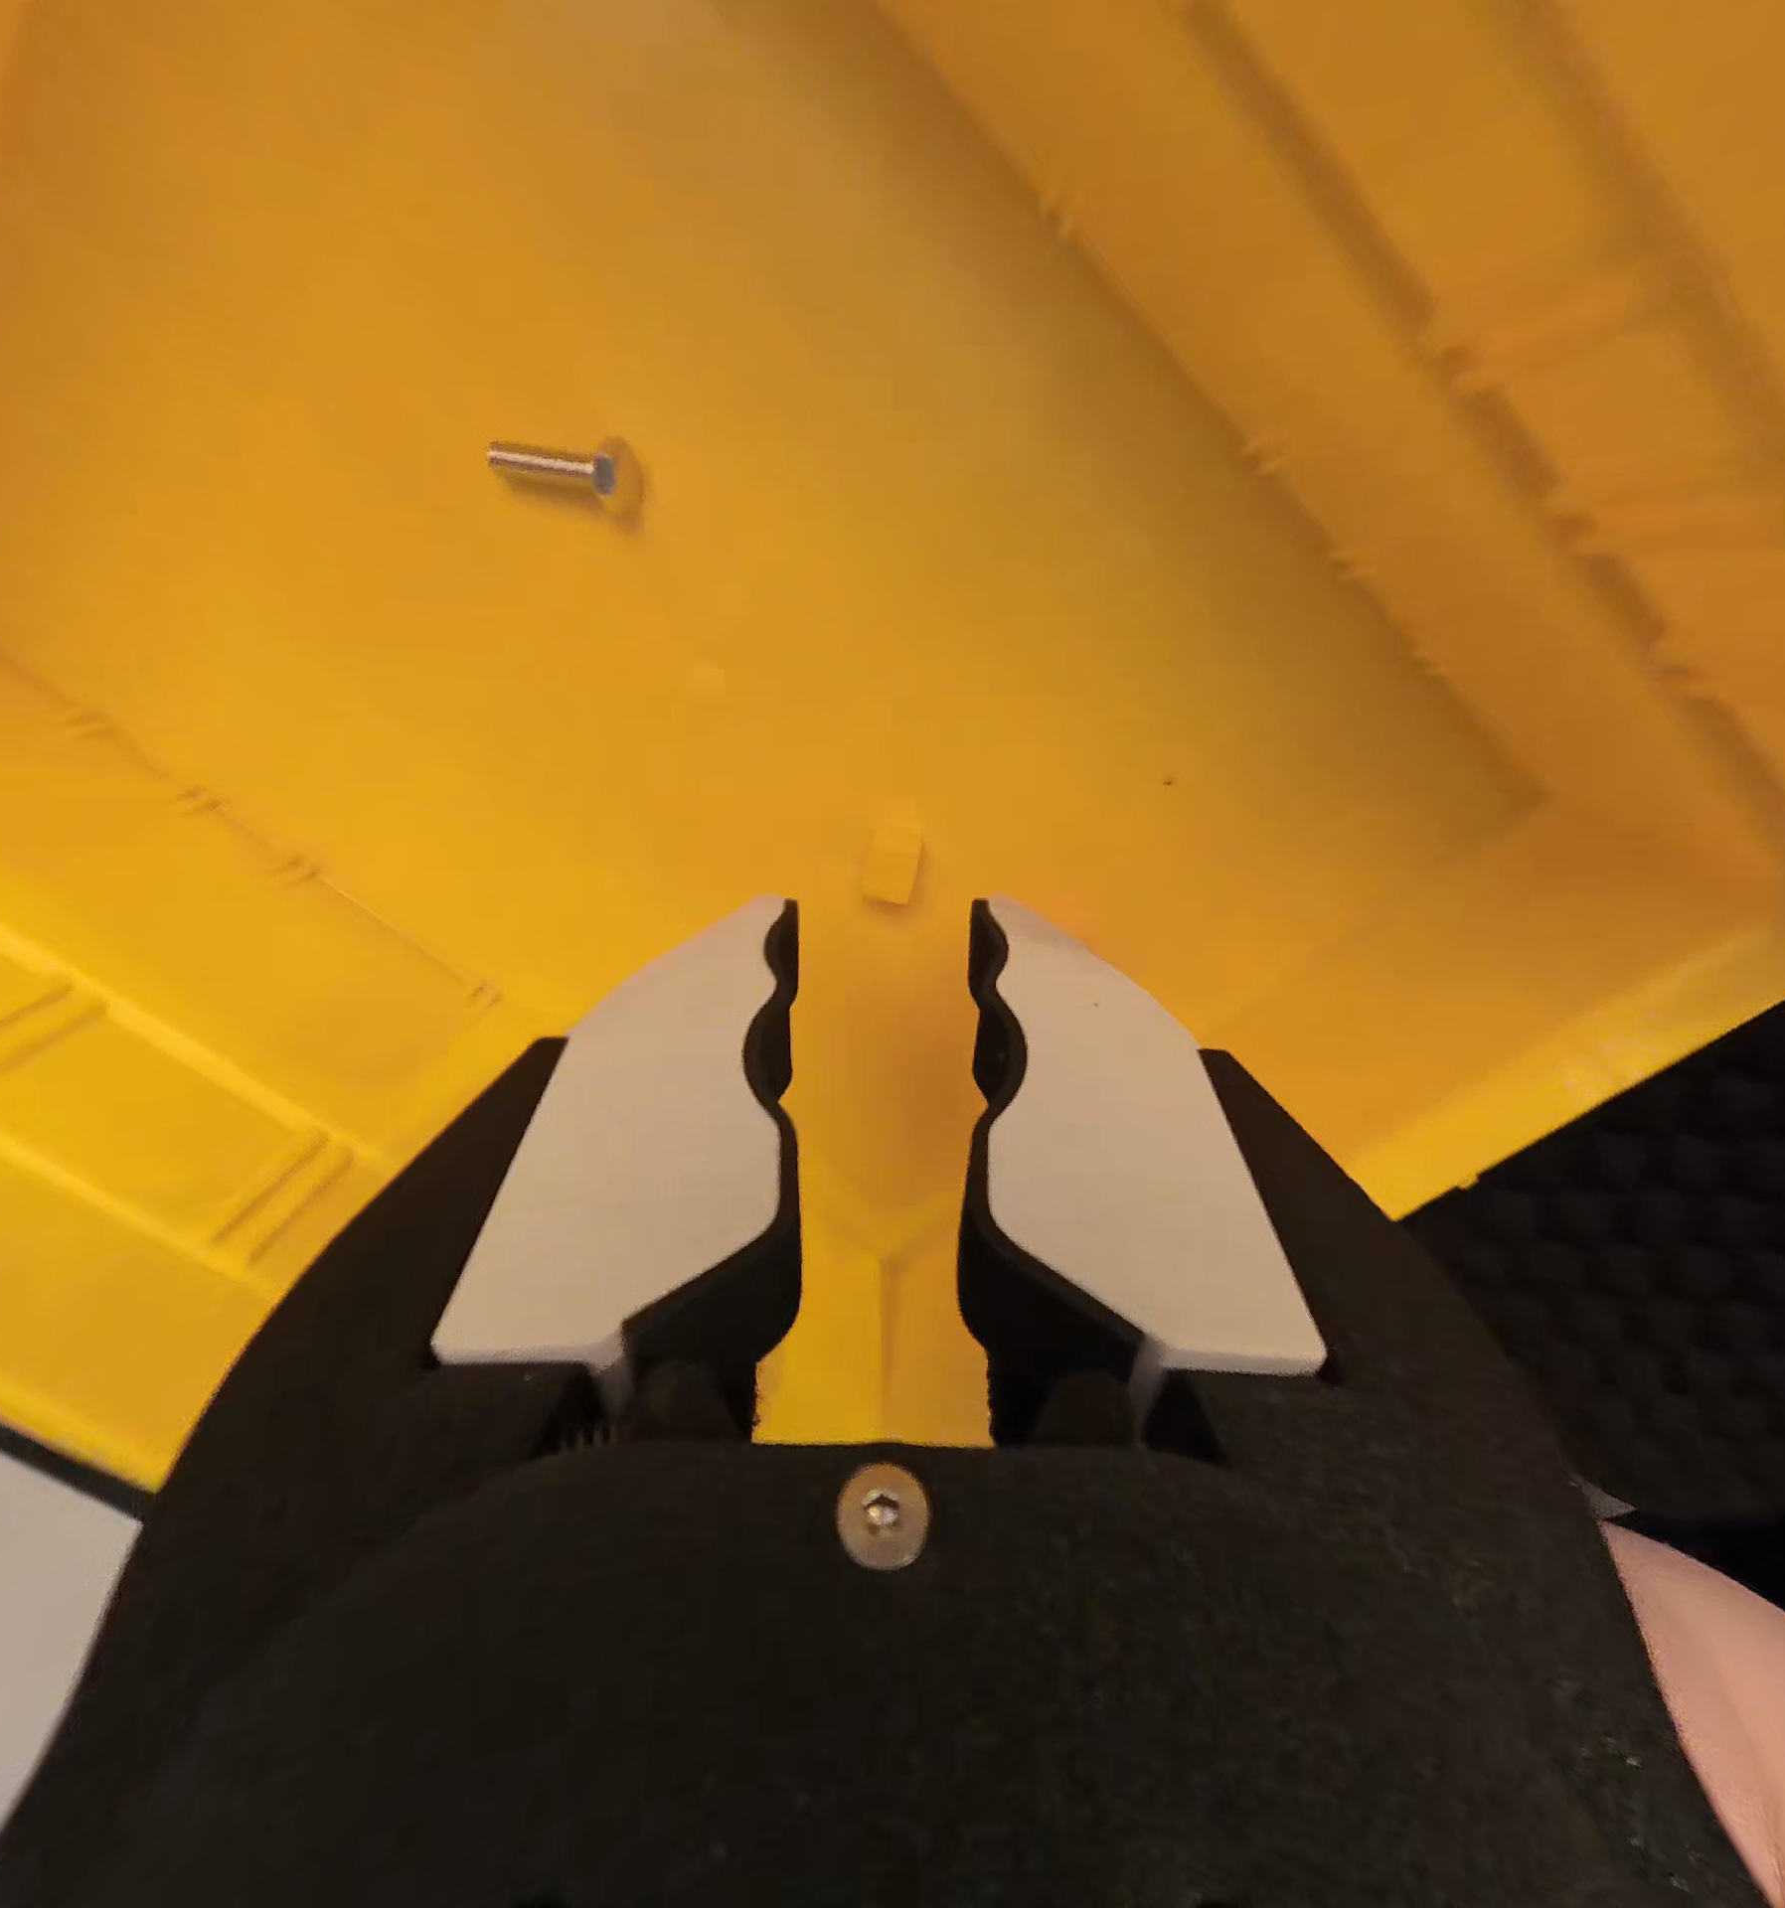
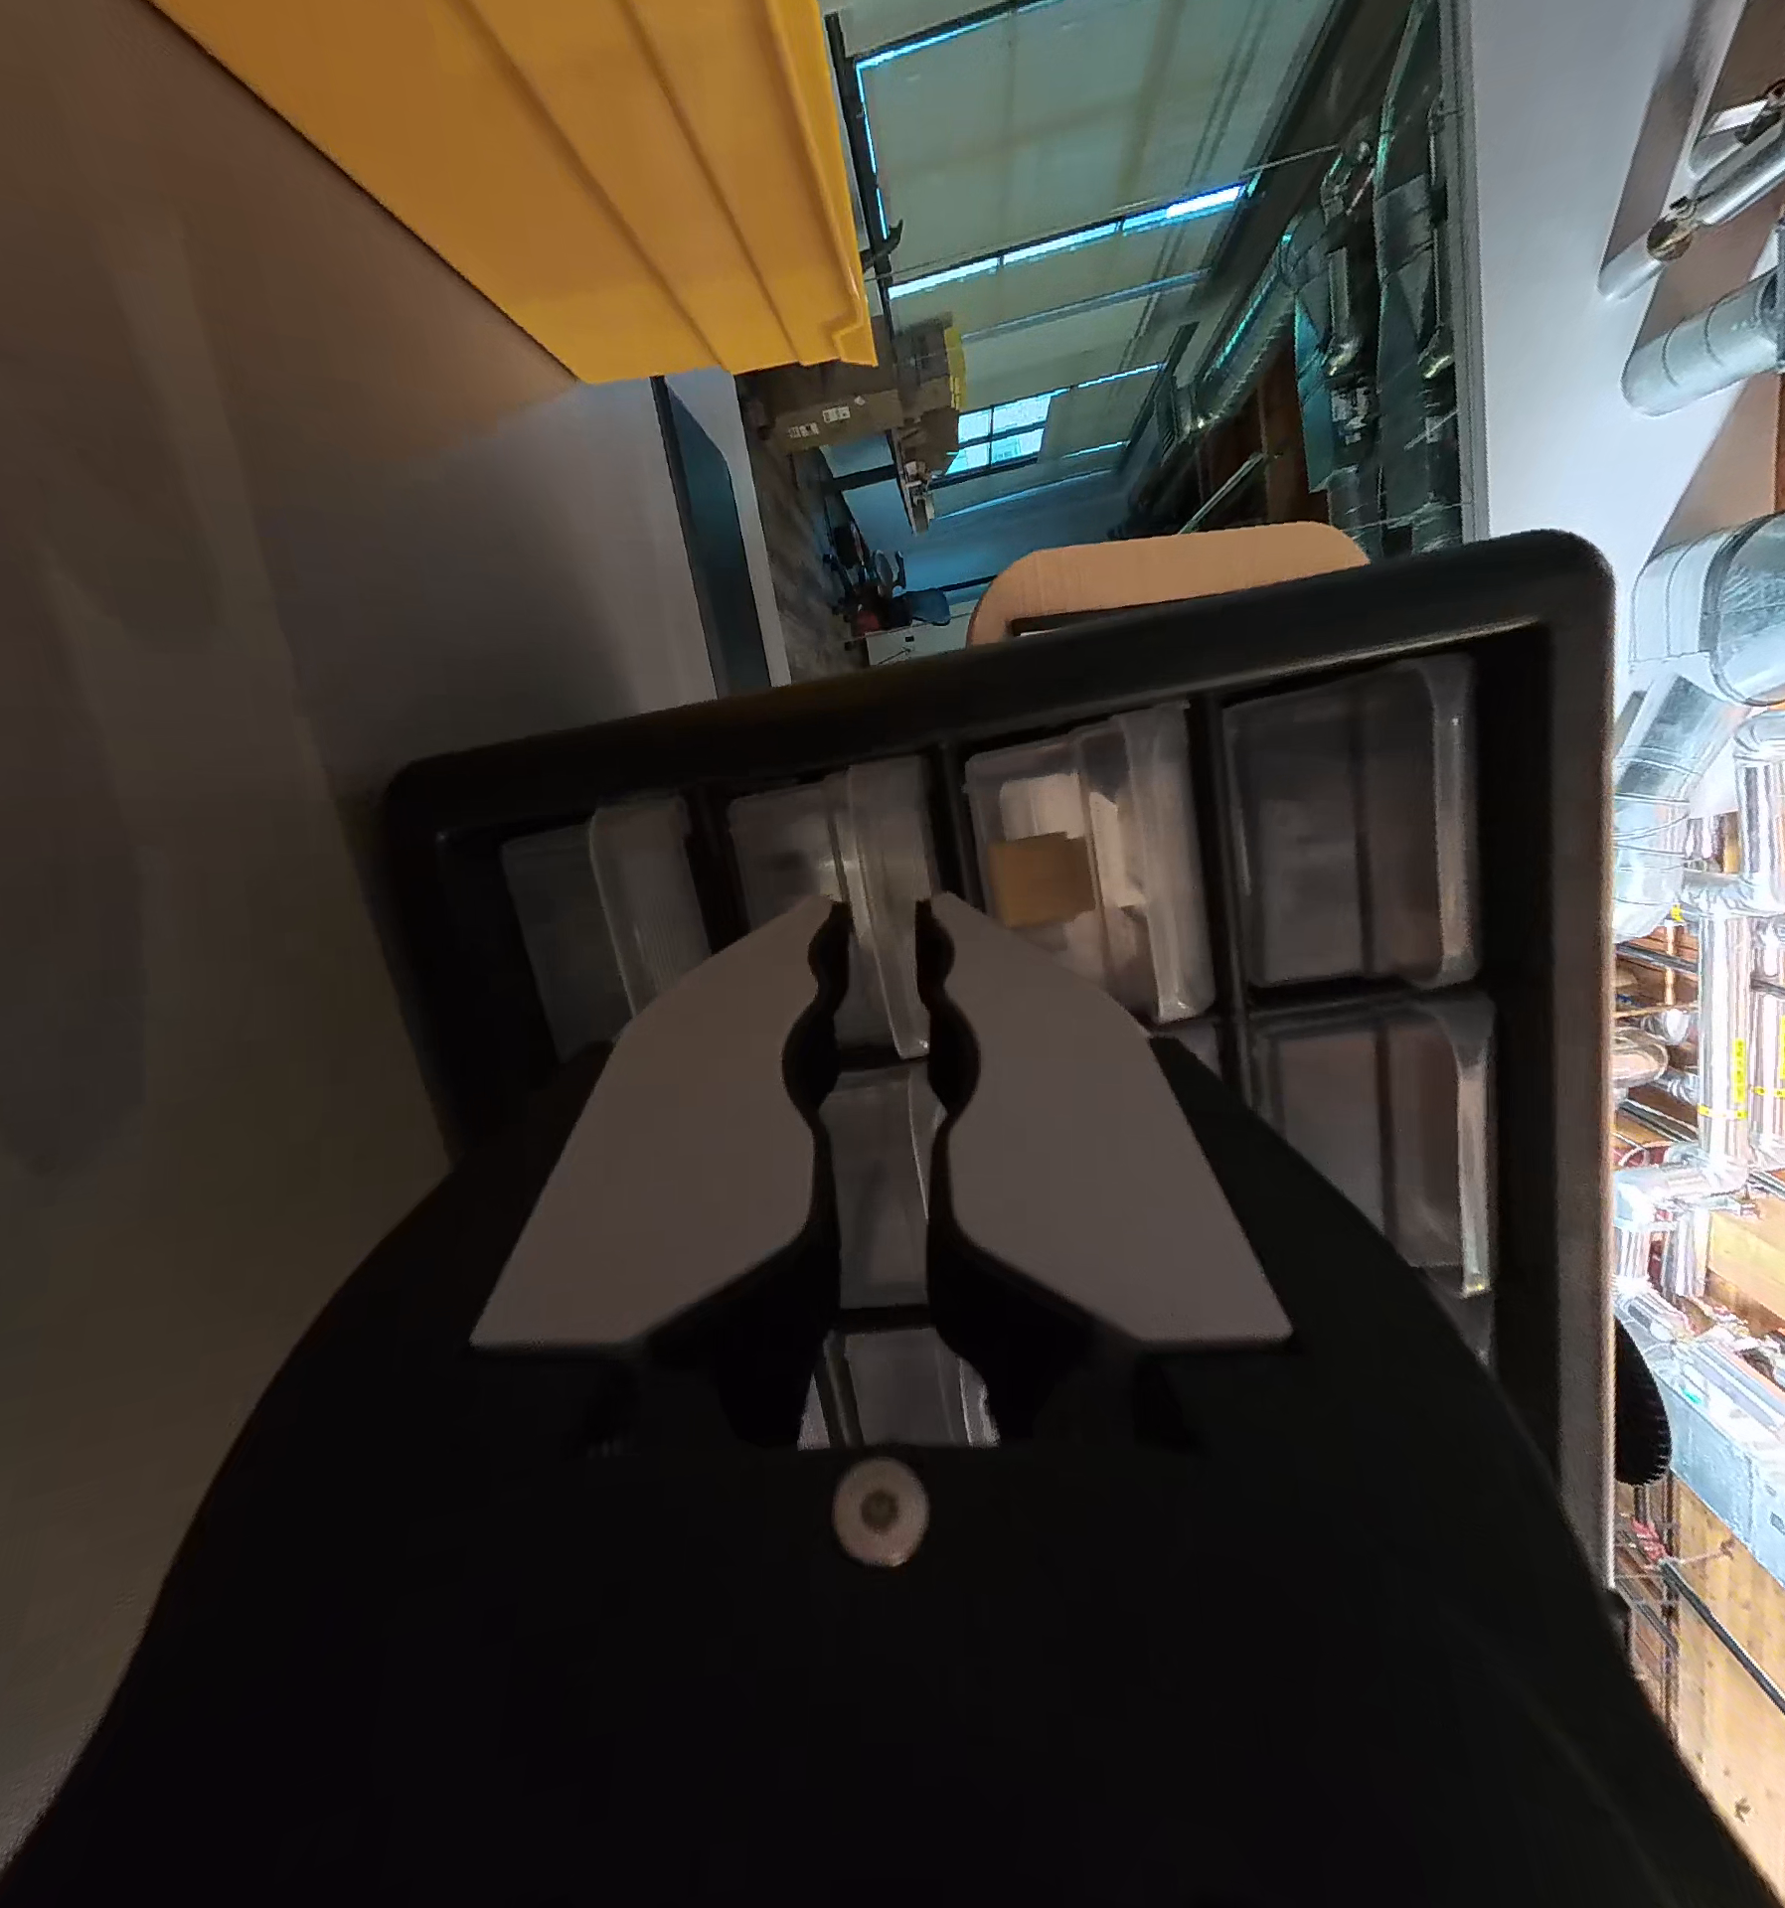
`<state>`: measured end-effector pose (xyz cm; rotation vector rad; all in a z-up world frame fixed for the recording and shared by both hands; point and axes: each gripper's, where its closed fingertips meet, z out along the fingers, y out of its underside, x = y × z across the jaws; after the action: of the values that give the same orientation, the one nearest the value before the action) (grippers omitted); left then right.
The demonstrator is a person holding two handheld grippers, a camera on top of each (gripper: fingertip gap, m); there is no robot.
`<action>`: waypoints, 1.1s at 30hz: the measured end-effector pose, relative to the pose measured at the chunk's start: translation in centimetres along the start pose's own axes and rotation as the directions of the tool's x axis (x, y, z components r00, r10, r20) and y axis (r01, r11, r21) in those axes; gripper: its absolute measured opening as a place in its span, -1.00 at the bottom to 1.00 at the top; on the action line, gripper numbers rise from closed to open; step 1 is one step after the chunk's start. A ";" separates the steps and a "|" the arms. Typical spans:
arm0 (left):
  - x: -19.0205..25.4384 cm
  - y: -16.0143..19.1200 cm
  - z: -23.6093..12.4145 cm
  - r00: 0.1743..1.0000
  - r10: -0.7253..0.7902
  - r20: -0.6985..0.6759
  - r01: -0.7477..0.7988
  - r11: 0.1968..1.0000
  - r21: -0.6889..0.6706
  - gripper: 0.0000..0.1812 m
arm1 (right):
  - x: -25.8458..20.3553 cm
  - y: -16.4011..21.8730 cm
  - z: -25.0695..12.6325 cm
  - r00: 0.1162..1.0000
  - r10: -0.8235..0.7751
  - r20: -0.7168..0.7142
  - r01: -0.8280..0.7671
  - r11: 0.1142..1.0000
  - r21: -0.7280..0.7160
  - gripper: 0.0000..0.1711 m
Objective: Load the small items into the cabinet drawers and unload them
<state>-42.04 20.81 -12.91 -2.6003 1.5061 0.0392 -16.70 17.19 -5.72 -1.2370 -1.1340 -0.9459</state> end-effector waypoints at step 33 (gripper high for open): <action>3.0 -2.4 -6.1 0.987 0.131 0.088 -0.147 0.964 0.221 -0.89 | -4.4 0.8 -2.2 0.991 -0.101 0.091 0.100 0.995 0.015 -0.86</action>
<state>-38.75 18.61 -6.93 -2.2890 1.5647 -0.0221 -16.55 14.90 -10.18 -1.2348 -1.2816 -0.9657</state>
